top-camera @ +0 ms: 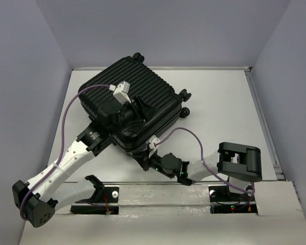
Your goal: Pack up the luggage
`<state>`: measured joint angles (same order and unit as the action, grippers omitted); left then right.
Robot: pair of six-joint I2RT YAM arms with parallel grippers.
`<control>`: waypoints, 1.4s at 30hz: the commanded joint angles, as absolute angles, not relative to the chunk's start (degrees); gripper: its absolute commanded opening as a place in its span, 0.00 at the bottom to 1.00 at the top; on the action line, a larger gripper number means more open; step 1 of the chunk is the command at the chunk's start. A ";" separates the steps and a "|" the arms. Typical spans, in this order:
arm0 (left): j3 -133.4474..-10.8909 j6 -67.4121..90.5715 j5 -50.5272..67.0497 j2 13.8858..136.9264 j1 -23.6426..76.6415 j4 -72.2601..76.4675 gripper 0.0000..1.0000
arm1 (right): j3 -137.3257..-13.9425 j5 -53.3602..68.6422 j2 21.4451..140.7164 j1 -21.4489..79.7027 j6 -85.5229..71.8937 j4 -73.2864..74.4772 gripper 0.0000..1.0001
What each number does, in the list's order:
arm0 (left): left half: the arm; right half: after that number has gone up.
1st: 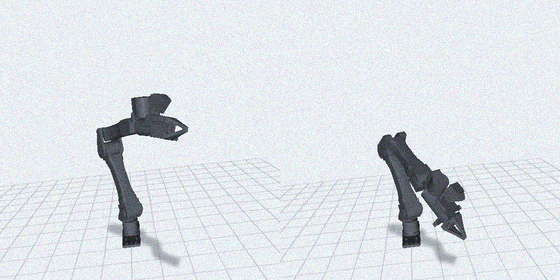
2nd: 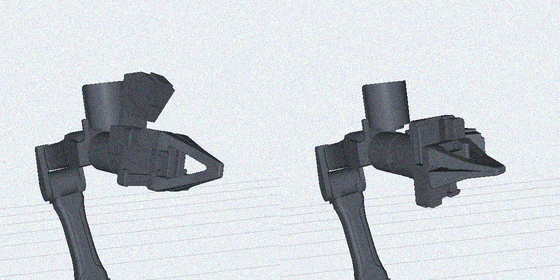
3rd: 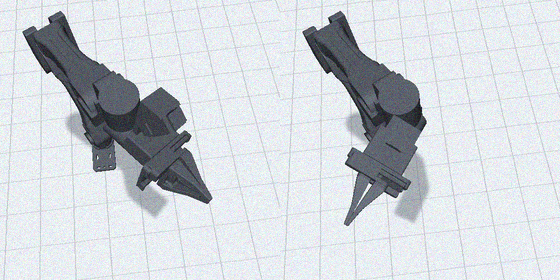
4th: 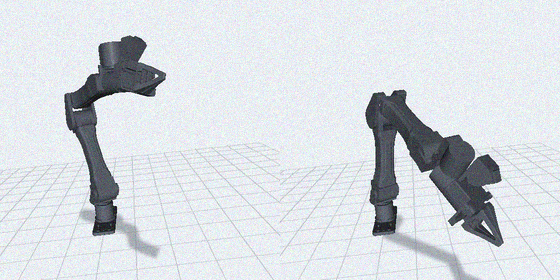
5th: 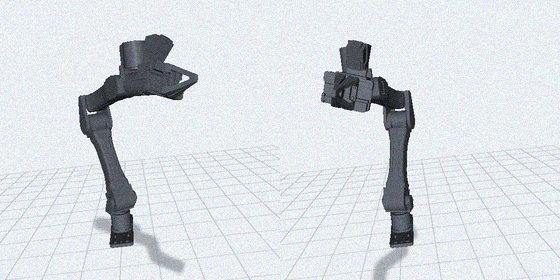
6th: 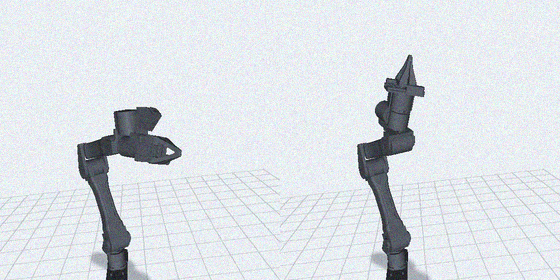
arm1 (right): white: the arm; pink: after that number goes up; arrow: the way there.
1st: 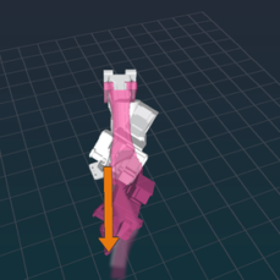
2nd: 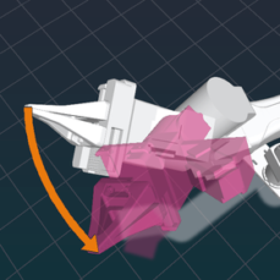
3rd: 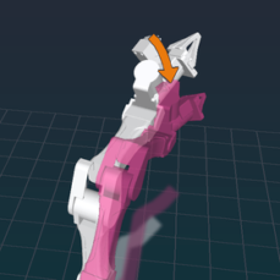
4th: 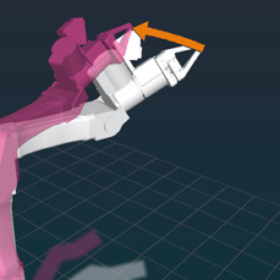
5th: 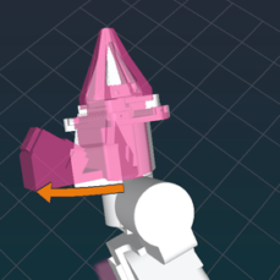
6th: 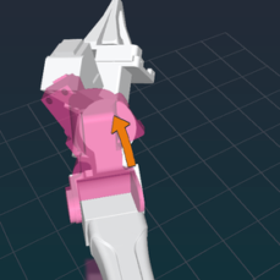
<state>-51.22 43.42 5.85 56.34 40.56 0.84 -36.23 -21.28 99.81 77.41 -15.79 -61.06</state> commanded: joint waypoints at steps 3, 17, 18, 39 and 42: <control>-65.82 32.97 0.62 56.42 32.71 -11.76 0.79 | -21.81 -24.52 81.86 78.22 -22.05 -61.39 0.07; -67.85 34.10 6.15 69.14 -8.67 -10.46 0.89 | -26.27 -16.45 50.10 61.39 -26.53 -8.46 0.34; -68.63 34.45 5.98 70.65 -10.09 -10.81 0.89 | -26.28 -15.39 50.71 58.91 -27.06 -8.00 0.25; -50.84 37.87 16.69 81.93 -10.91 -1.15 0.79 | -58.33 10.44 83.84 31.30 -23.29 -12.83 0.07; -45.46 38.67 19.15 75.18 -10.28 1.75 0.79 | -61.51 17.03 85.25 27.09 -23.64 -12.31 0.10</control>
<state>-54.68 38.30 9.45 82.08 -16.10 6.72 -52.27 4.64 84.27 32.05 -23.29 -1.58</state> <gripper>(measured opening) 0.792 0.070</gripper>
